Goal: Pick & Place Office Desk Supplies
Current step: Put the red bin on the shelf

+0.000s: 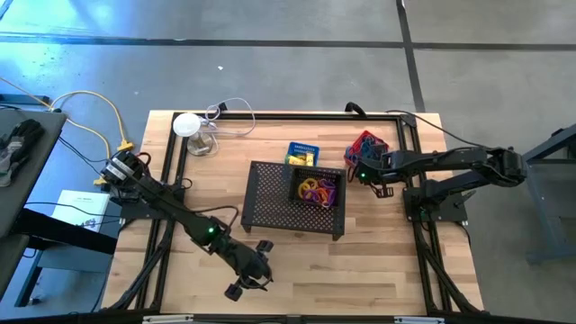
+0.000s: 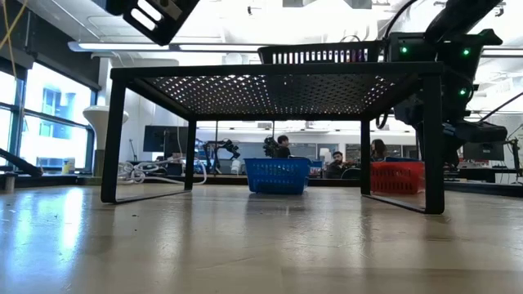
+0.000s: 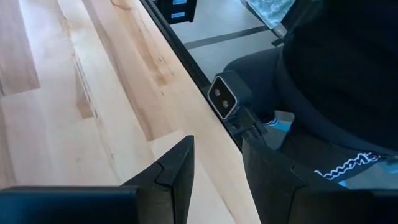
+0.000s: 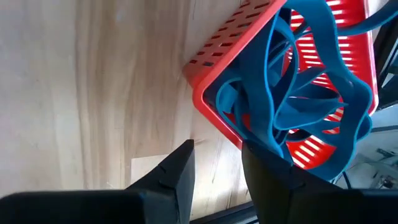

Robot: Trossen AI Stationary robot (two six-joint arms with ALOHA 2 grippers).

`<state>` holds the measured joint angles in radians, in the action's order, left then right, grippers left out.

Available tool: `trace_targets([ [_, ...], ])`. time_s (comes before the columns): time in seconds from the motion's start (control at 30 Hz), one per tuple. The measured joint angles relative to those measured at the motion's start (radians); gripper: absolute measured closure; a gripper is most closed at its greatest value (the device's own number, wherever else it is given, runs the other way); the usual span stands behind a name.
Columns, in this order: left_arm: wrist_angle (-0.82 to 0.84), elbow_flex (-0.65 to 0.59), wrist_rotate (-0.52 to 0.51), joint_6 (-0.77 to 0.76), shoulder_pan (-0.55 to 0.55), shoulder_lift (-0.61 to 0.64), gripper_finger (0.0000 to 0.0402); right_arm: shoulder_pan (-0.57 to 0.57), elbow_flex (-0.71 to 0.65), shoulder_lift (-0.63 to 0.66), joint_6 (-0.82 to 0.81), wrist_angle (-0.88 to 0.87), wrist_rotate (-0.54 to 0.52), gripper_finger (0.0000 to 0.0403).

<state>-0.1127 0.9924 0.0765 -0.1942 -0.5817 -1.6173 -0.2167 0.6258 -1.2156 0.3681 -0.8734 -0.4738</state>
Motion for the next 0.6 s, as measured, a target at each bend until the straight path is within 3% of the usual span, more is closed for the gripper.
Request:
trace_targets([
  [0.27,0.0,0.0,0.001,0.045,0.022,0.0,0.027,-0.019,0.0,0.0,0.084,0.023,-0.032,0.0282],
  [0.6,0.0,0.0,0.002,0.048,0.037,0.0,0.027,-0.157,0.0,-0.046,0.132,0.082,0.124,0.0282],
])
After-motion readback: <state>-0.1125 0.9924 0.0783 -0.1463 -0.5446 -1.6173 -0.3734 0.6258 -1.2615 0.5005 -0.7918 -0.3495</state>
